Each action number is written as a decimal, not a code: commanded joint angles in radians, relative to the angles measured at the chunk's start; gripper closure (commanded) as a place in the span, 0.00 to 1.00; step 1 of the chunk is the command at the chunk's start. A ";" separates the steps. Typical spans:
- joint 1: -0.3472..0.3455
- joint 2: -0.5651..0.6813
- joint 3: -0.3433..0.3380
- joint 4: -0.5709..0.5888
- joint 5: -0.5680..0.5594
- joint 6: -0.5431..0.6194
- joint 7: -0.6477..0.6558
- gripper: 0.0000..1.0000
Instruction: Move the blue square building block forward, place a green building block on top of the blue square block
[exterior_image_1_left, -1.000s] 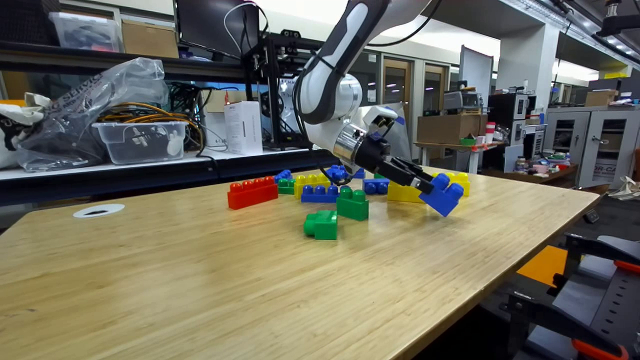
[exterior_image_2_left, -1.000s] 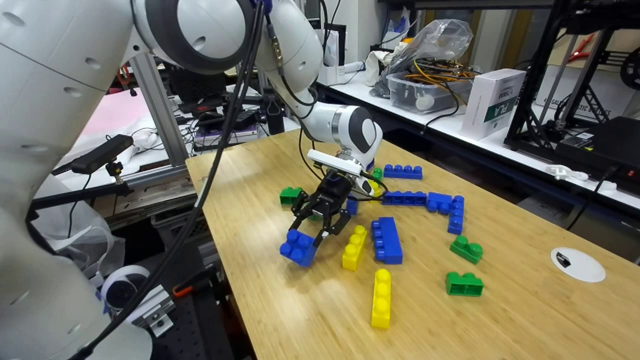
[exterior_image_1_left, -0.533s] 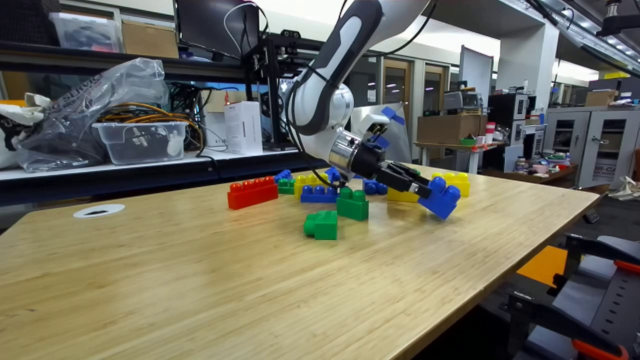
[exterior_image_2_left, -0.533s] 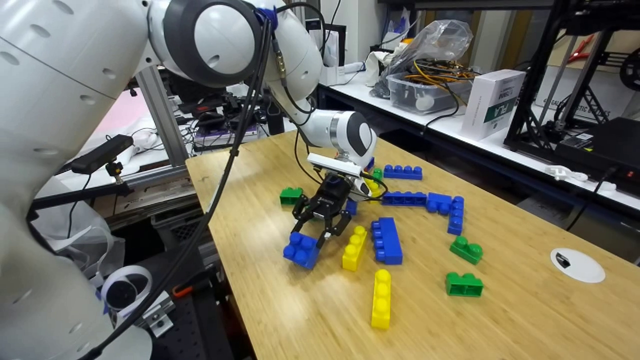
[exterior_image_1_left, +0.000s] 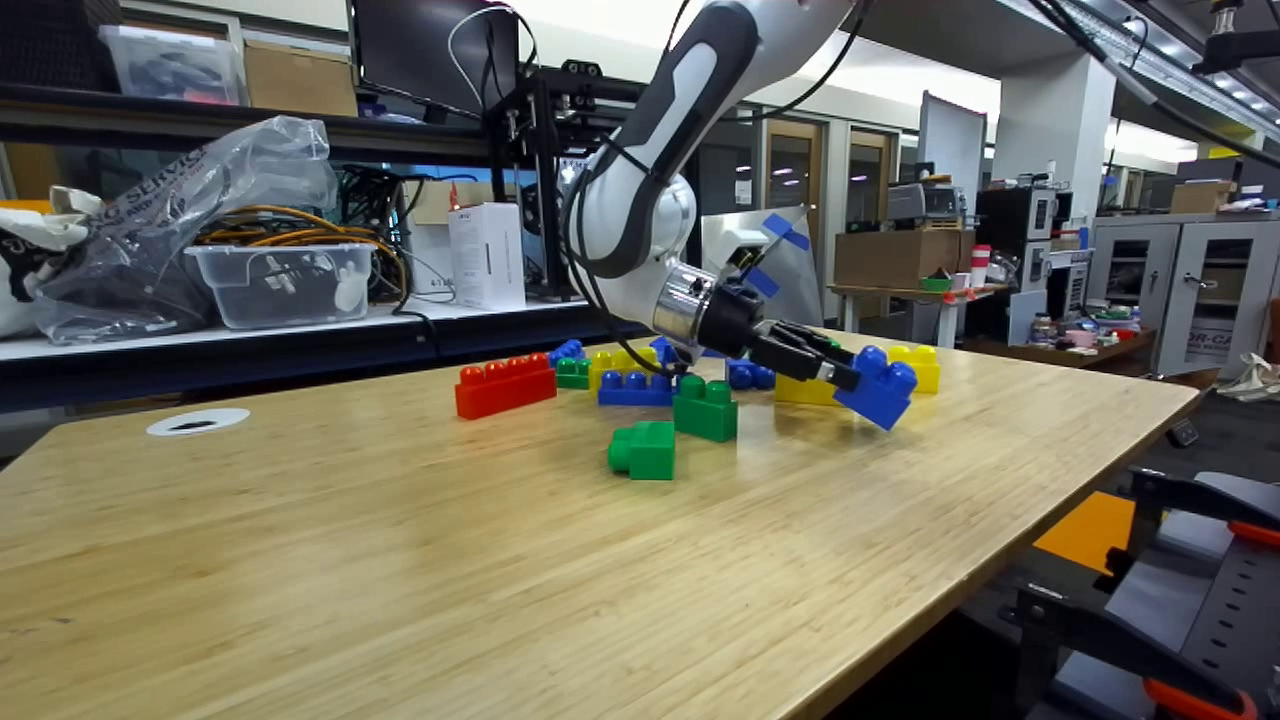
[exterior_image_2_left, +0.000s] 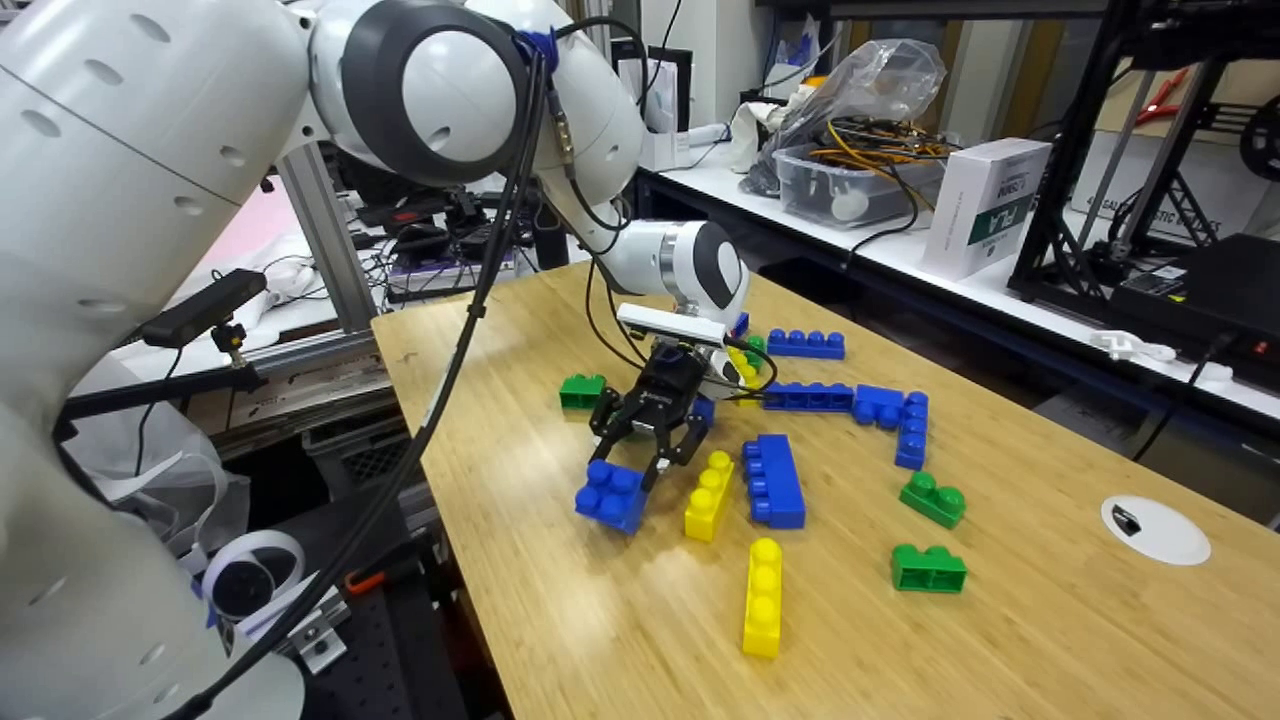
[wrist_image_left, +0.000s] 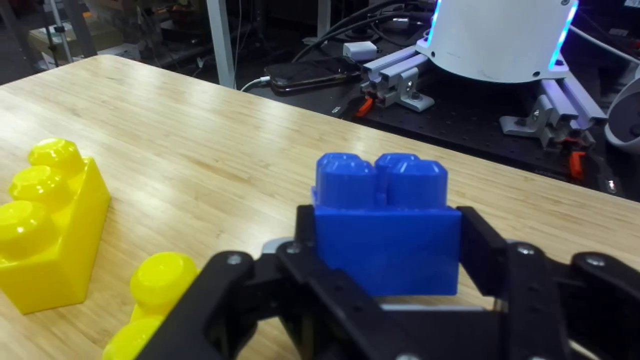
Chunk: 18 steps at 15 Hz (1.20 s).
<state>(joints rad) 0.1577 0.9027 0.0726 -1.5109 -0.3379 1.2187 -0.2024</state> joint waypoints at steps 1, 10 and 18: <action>-0.003 0.030 0.014 0.035 -0.023 -0.021 -0.022 0.56; -0.009 0.014 0.025 0.026 -0.023 0.011 -0.035 0.00; -0.027 -0.211 0.029 -0.107 -0.007 0.232 0.006 0.00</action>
<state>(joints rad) 0.1531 0.8111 0.0879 -1.5048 -0.3423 1.3425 -0.2135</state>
